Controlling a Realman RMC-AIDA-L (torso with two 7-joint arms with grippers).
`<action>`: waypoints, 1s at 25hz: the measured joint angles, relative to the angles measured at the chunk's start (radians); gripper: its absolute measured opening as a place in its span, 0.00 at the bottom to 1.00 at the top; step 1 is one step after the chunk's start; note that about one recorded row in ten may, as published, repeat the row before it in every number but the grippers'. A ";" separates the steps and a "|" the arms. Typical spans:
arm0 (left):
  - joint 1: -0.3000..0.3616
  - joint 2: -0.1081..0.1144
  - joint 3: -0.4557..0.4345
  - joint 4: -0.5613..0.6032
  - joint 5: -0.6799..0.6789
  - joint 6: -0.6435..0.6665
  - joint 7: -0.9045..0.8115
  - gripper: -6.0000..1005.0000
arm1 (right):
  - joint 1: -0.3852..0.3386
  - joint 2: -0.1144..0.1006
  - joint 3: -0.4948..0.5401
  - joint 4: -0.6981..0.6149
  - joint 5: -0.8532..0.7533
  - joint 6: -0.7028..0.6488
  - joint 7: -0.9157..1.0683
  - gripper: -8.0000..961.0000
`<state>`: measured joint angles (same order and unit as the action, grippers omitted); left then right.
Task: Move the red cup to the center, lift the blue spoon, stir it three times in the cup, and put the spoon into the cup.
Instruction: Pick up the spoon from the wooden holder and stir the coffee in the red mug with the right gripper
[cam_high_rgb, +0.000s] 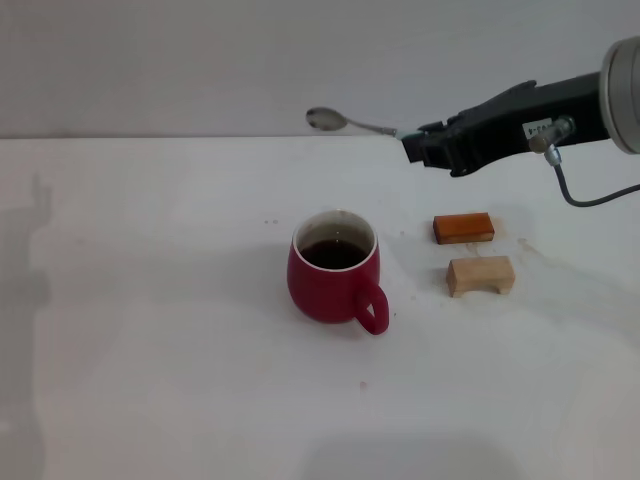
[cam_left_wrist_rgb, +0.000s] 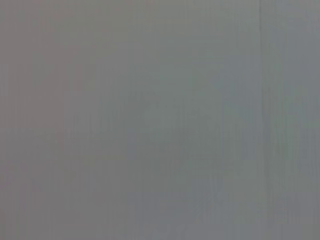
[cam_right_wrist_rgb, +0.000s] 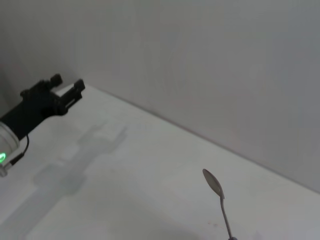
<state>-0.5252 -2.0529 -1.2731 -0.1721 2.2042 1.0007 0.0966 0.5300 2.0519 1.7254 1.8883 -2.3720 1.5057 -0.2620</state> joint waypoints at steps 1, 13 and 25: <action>0.000 0.000 0.000 0.000 -0.001 0.000 0.000 0.66 | 0.017 0.000 0.012 -0.021 0.002 0.018 -0.012 0.15; -0.002 -0.003 0.000 -0.008 -0.003 -0.004 -0.001 0.66 | 0.209 -0.020 0.186 -0.237 0.003 0.191 -0.162 0.15; -0.015 -0.006 0.000 -0.009 0.000 0.000 -0.007 0.66 | 0.372 -0.115 0.265 -0.564 0.060 0.281 -0.280 0.15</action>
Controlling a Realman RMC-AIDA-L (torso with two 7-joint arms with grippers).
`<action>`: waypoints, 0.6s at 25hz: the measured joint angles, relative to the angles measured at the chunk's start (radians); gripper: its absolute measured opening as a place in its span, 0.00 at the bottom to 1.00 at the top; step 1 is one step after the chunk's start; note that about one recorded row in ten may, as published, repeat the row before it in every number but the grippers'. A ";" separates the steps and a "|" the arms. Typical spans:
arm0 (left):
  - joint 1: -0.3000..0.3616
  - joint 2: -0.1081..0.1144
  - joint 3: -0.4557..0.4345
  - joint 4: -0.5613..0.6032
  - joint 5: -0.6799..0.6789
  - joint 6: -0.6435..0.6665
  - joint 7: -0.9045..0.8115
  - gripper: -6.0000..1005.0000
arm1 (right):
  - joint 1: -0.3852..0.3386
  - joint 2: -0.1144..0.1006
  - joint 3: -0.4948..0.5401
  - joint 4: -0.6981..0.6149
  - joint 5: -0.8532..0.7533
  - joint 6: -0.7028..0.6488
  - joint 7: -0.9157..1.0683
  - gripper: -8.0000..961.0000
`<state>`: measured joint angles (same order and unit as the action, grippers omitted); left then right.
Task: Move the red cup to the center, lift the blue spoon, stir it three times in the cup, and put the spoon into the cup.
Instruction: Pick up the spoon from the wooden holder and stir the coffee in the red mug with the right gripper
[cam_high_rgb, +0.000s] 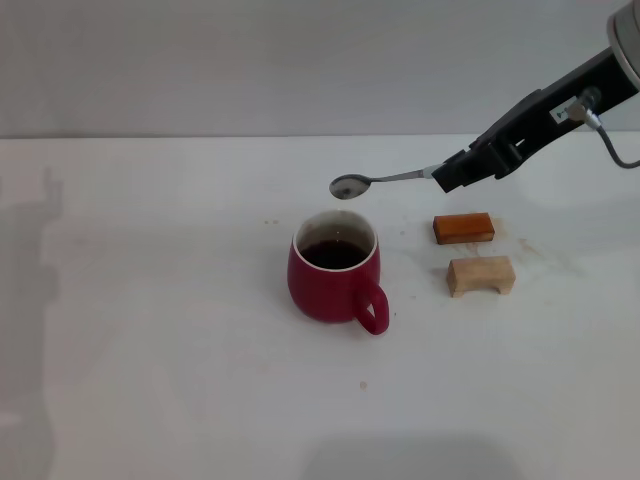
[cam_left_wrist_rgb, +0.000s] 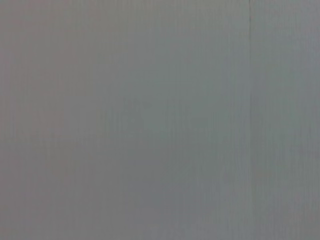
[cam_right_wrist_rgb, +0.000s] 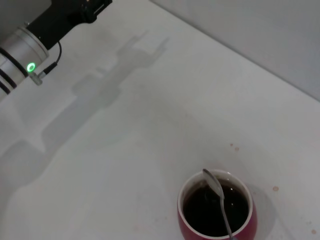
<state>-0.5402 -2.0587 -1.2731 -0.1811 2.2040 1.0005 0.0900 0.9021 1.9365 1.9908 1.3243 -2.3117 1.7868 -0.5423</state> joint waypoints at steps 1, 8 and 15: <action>-0.001 0.000 0.000 0.000 -0.001 0.000 0.000 0.66 | 0.000 0.000 0.000 0.000 0.000 0.000 0.000 0.15; -0.001 -0.002 0.000 -0.004 -0.003 0.002 -0.004 0.66 | 0.090 -0.031 0.017 -0.206 -0.008 -0.020 -0.079 0.15; 0.007 -0.003 0.000 -0.013 -0.002 0.006 -0.005 0.66 | 0.151 -0.031 0.011 -0.334 -0.055 -0.066 -0.127 0.15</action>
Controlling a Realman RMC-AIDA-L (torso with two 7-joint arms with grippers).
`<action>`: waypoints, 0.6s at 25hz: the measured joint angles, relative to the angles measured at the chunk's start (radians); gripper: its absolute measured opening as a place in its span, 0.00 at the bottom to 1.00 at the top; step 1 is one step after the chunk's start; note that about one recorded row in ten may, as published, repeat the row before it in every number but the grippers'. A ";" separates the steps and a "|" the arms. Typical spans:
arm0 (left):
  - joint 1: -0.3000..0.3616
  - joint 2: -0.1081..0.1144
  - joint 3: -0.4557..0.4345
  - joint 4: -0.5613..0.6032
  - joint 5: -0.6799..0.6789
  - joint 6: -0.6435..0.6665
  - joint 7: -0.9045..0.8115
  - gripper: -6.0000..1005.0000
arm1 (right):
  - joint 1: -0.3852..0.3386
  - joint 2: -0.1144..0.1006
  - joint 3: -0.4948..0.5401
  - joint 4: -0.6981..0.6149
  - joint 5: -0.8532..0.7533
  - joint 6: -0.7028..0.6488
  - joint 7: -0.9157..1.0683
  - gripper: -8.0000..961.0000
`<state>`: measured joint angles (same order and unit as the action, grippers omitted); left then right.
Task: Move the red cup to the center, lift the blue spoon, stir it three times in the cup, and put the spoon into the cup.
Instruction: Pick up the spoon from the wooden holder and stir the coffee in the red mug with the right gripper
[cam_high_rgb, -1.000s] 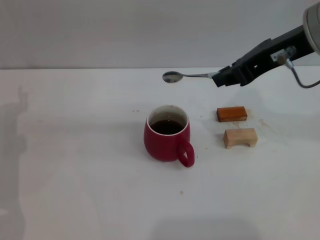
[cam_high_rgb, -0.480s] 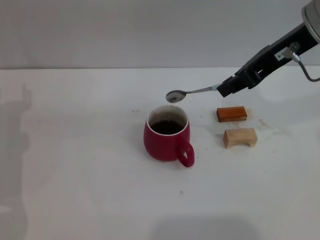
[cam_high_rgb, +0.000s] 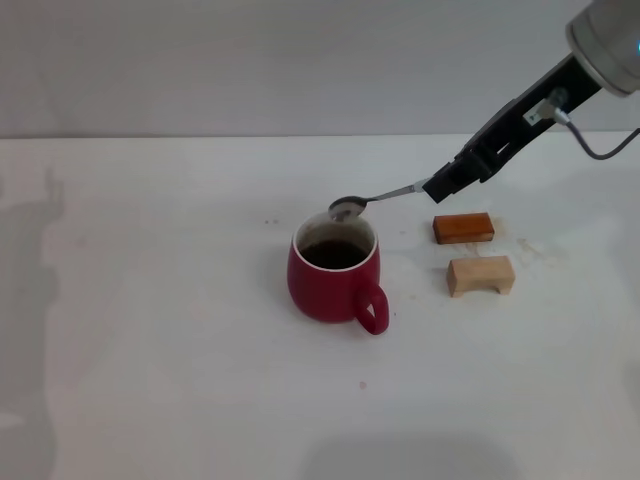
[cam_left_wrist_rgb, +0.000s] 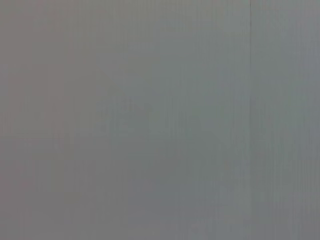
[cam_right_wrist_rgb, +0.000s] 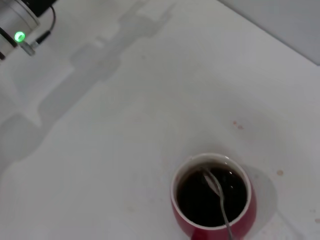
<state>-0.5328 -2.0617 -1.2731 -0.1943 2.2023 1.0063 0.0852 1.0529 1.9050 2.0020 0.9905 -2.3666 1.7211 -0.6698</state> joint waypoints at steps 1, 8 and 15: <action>0.001 0.000 0.000 0.000 0.000 0.003 0.000 0.66 | 0.007 0.001 0.000 -0.017 -0.006 -0.008 -0.006 0.15; 0.004 -0.001 0.005 -0.001 0.003 0.009 -0.002 0.66 | 0.035 0.010 -0.018 -0.114 -0.022 -0.070 -0.037 0.15; 0.009 -0.003 0.008 -0.001 0.004 0.016 -0.005 0.66 | 0.046 0.024 -0.043 -0.200 -0.022 -0.143 -0.072 0.15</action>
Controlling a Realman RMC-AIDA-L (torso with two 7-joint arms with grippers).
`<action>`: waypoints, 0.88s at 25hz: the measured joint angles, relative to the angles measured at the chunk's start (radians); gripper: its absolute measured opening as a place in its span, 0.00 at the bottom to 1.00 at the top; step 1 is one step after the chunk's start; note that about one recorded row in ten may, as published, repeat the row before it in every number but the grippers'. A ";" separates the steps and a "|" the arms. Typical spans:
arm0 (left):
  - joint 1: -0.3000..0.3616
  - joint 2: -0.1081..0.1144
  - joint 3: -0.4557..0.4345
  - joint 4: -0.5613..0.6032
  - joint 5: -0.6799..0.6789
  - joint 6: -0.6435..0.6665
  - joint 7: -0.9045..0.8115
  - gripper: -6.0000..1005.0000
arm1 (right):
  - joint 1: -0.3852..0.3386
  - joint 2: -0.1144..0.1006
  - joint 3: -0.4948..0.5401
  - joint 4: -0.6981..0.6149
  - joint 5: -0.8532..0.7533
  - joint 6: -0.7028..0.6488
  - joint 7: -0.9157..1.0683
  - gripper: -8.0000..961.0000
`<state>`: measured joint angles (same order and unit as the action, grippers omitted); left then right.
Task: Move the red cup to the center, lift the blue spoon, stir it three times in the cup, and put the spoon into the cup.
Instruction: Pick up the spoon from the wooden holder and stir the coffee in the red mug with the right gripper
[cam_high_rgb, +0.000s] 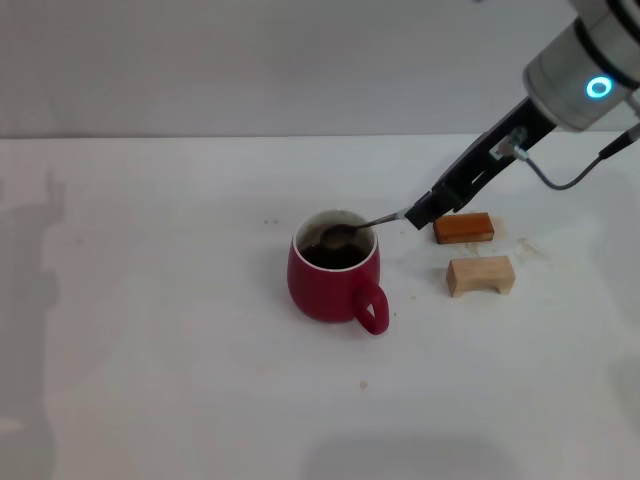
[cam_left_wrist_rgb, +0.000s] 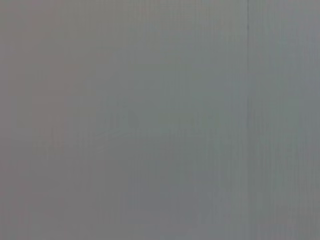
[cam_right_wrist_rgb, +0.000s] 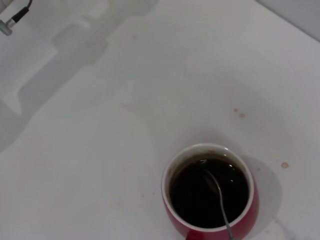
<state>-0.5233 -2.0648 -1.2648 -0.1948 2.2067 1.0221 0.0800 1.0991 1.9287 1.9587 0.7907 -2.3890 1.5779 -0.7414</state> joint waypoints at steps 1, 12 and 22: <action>0.001 -0.001 0.001 0.000 0.000 0.002 0.000 0.66 | 0.004 0.002 -0.002 -0.020 0.000 -0.010 -0.007 0.15; 0.008 -0.001 0.006 -0.001 0.001 0.005 -0.025 0.66 | 0.048 0.029 -0.051 -0.162 -0.001 -0.134 -0.063 0.15; 0.008 -0.001 0.009 -0.003 0.001 0.006 -0.025 0.66 | 0.071 0.044 -0.092 -0.178 -0.001 -0.148 -0.065 0.15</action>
<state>-0.5154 -2.0662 -1.2561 -0.1978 2.2074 1.0278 0.0551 1.1696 1.9728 1.8664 0.6129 -2.3900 1.4302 -0.8060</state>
